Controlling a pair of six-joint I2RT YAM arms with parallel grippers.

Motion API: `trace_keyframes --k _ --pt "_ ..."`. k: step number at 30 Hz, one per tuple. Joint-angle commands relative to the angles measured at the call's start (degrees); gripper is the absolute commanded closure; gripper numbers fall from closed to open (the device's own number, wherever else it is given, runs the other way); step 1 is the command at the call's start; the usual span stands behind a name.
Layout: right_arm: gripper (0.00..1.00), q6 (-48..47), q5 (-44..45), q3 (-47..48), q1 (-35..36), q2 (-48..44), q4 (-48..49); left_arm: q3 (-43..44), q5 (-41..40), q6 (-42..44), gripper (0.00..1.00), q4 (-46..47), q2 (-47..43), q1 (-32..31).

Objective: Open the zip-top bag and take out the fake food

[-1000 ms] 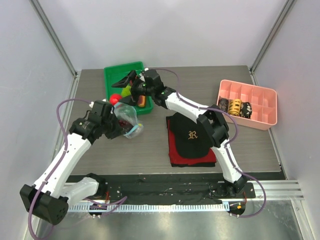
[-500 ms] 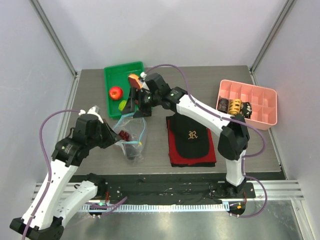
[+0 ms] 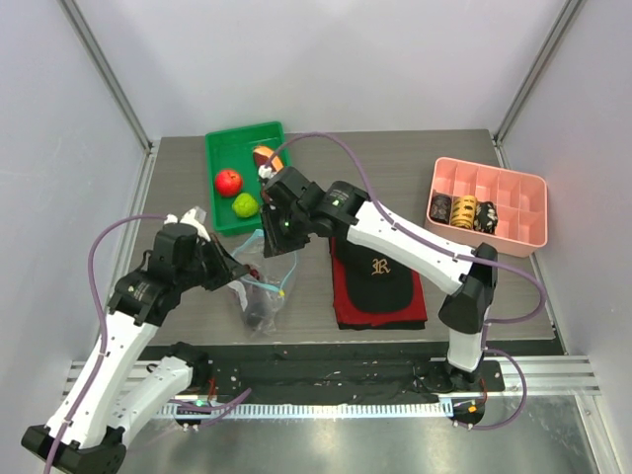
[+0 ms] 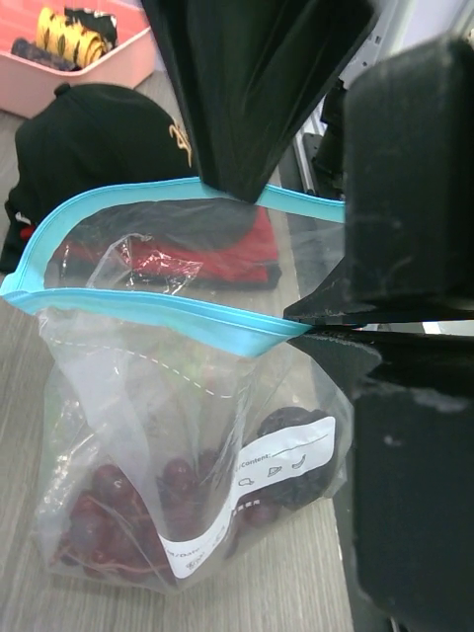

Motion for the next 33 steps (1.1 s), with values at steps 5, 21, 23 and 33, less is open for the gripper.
trace_keyframes --k 5,21,23,33 --pt "0.76 4.7 -5.2 -8.1 0.9 2.0 10.3 0.2 2.5 -0.2 1.0 6.5 -3.0 0.0" --pt "0.52 7.5 -8.8 -23.4 5.5 4.3 24.7 -2.5 1.2 -1.5 1.0 4.4 -4.4 0.0" --pt "0.41 7.6 -8.6 -25.6 6.1 4.1 26.5 -2.8 1.2 -1.5 1.0 3.8 -4.8 -0.1" --pt "0.2 7.5 -7.7 -27.3 8.7 6.1 34.0 -5.4 0.5 -1.8 1.0 -0.5 -8.1 0.0"
